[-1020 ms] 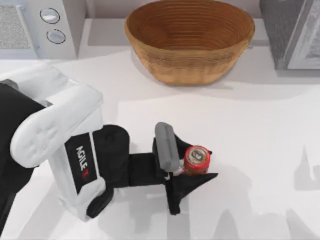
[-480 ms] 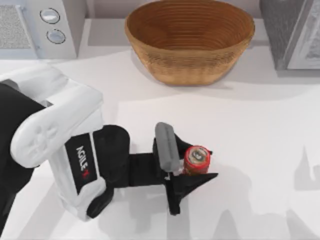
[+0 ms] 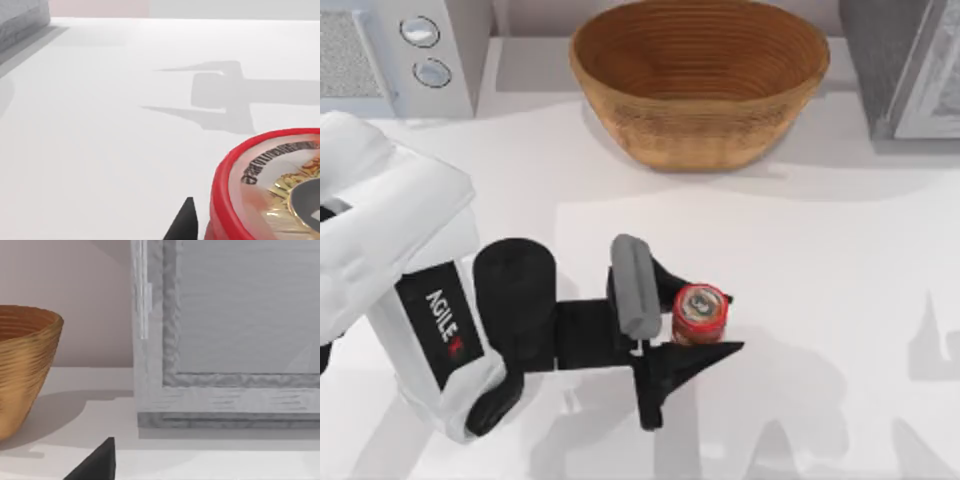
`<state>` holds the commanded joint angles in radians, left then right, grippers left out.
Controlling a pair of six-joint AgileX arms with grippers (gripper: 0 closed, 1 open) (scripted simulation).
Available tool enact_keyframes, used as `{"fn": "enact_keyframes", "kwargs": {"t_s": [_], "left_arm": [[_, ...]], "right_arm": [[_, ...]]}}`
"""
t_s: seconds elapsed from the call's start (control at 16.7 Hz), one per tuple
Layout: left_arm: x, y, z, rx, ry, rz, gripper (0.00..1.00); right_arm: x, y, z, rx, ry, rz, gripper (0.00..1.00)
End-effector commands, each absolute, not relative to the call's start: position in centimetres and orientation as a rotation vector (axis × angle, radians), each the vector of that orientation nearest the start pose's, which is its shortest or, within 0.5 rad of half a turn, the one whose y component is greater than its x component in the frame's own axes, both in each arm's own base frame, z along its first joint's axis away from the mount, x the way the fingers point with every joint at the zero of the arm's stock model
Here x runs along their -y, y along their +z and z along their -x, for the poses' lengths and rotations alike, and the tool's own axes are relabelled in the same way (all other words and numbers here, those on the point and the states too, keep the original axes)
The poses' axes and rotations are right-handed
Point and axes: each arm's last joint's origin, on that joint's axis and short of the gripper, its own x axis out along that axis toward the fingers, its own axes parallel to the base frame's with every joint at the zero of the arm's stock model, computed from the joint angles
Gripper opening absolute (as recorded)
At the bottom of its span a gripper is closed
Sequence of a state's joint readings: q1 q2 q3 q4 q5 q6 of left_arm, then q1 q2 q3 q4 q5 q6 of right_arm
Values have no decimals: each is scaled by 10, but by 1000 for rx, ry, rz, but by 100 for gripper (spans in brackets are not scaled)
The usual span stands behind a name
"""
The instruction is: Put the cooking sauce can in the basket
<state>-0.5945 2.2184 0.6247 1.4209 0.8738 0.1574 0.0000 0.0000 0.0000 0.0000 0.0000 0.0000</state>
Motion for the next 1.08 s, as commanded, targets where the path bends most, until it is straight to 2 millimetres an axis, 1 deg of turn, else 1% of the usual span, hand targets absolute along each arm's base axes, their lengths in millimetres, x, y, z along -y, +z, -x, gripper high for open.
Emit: {"fn": "enact_keyframes", "kwargs": {"t_s": [0.12, 0.3, 0.48, 0.66, 0.78, 1.08], "left_arm": [[186, 67, -248, -72, -1447, -89, 0], [162, 94, -226, -68, -1443, -90, 0], [139, 112, -201, -60, -1442, -92, 0], [121, 118, -179, -65, -1444, -90, 0], [116, 118, -171, -73, -1446, -88, 0], [116, 118, -170, -73, -1450, -89, 0]], "right_arm": [[1, 160, -106, 0, 0, 0, 100], [1, 160, -106, 0, 0, 0, 100], [1, 160, -106, 0, 0, 0, 100], [1, 160, -106, 0, 0, 0, 100], [1, 160, -106, 0, 0, 0, 100], [1, 160, -106, 0, 0, 0, 100]]}}
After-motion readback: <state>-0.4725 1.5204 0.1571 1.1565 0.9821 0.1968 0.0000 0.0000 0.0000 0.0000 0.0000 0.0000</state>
